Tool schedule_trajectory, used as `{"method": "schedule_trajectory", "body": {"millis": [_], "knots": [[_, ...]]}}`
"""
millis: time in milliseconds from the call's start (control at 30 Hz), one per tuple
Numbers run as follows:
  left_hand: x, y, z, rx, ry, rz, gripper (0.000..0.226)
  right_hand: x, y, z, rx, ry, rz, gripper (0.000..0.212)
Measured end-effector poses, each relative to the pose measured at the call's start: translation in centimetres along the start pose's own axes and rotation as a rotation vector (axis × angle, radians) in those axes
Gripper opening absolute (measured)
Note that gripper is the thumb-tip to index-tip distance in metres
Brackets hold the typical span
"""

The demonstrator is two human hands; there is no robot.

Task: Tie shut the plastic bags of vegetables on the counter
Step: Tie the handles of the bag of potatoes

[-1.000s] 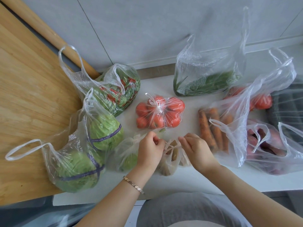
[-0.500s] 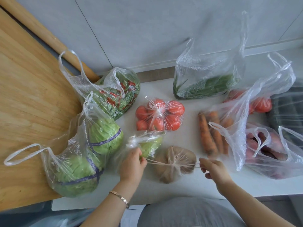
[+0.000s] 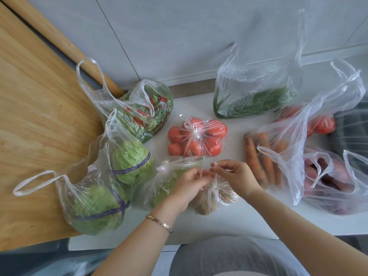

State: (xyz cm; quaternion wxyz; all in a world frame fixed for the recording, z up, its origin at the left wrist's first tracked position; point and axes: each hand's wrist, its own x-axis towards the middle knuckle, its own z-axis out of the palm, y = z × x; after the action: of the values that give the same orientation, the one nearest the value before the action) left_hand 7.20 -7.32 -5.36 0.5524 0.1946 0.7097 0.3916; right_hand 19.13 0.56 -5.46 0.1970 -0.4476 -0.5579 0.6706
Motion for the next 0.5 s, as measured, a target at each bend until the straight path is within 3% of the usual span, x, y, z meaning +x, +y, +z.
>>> {"method": "schedule_trajectory", "body": {"millis": [67,233,400,500], "knots": [[0.1,-0.3,0.7,0.108,0.015,0.021,0.009,0.4,0.2,0.1,-0.025,0.051,-0.004,0.017],[0.6,0.2,1.0,0.025,0.089,0.071,0.016,0.5,1.5,-0.1,0.023,0.12,0.075,0.01],[0.8,0.0,1.1,0.035,0.162,0.096,0.02,-0.4,2.9,0.2,-0.195,-0.001,0.093,0.011],[0.8,-0.2,1.2,-0.031,0.185,0.094,0.02,0.2,2.4,0.1,-0.176,-0.017,0.131,0.009]]}}
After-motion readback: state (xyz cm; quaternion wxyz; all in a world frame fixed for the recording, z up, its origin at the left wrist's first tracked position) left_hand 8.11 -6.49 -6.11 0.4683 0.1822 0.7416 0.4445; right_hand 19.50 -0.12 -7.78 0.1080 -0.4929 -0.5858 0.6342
